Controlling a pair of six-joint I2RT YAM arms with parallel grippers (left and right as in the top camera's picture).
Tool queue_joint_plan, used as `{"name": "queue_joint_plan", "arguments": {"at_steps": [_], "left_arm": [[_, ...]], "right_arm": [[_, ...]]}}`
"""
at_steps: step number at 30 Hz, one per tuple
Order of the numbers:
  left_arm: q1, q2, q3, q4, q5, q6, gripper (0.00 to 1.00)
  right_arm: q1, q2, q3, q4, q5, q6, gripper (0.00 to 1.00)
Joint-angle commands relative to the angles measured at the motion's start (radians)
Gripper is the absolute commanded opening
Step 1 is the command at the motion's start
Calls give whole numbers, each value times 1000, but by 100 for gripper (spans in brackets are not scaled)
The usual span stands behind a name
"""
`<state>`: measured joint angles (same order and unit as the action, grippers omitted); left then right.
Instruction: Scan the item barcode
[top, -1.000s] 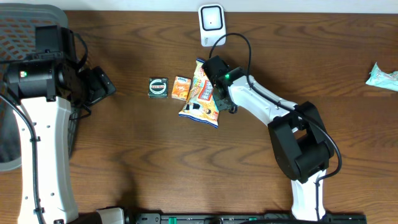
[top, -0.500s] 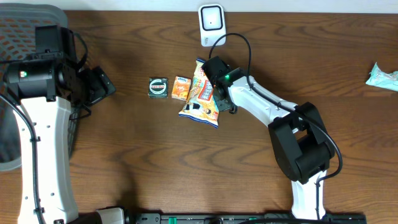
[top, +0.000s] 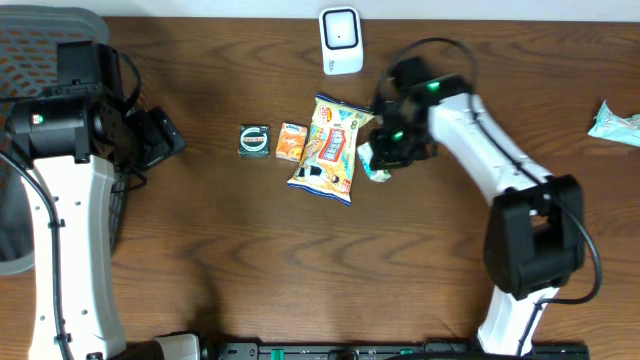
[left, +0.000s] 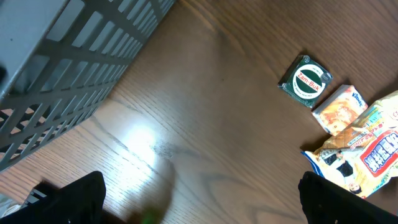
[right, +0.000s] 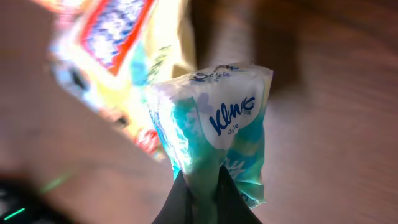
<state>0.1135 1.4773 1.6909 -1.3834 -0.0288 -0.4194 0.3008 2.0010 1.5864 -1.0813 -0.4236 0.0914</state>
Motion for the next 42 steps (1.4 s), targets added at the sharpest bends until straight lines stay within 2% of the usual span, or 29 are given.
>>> {"name": "queue_joint_plan", "arguments": {"at_steps": [1,8,12,16,23,25,26,29,30,31,35,38,40,42], "left_arm": [[2,7,-5,-3,-6,-5,98],[2,7,-5,-3,-6,-5,98],[2,7,-5,-3,-5,-5,98],[2,7,-5,-3,-5,-5,98],[2,7,-5,-3,-6,-5,98],[2,7,-5,-3,-6,-5,98],[2,7,-5,-3,-6,-5,98],[2,7,-5,-3,-6,-5,98],[2,7,-5,-3,-6,-5,97],[2,7,-5,-3,-6,-5,98],[2,7,-5,-3,-6,-5,98],[2,7,-5,-3,-6,-5,98],[2,7,-5,-3,-5,-5,97],[2,7,-5,-3,-6,-5,98]], "right_arm": [[-72,-5,-62,2,-294,-93,1],[-179,-3,-295,124,-468,-108,1],[-243,-3,-388,177,-385,-103,1],[-310,-4,-347,123,-187,-27,11],[-365,-4,-172,-111,-63,-47,21],[-354,-4,-143,-153,-62,-75,38],[-349,-4,-141,-158,-55,-74,51],[-319,-4,-146,-155,-13,-74,72],[-311,-4,-148,-145,0,-74,97],[-303,-4,-148,-135,11,-74,99],[-282,-4,-148,-97,14,-53,96],[-274,-4,-165,-79,16,-34,81],[-271,-4,-184,-51,30,-33,60],[-271,-4,-207,-28,25,-32,57]]}}
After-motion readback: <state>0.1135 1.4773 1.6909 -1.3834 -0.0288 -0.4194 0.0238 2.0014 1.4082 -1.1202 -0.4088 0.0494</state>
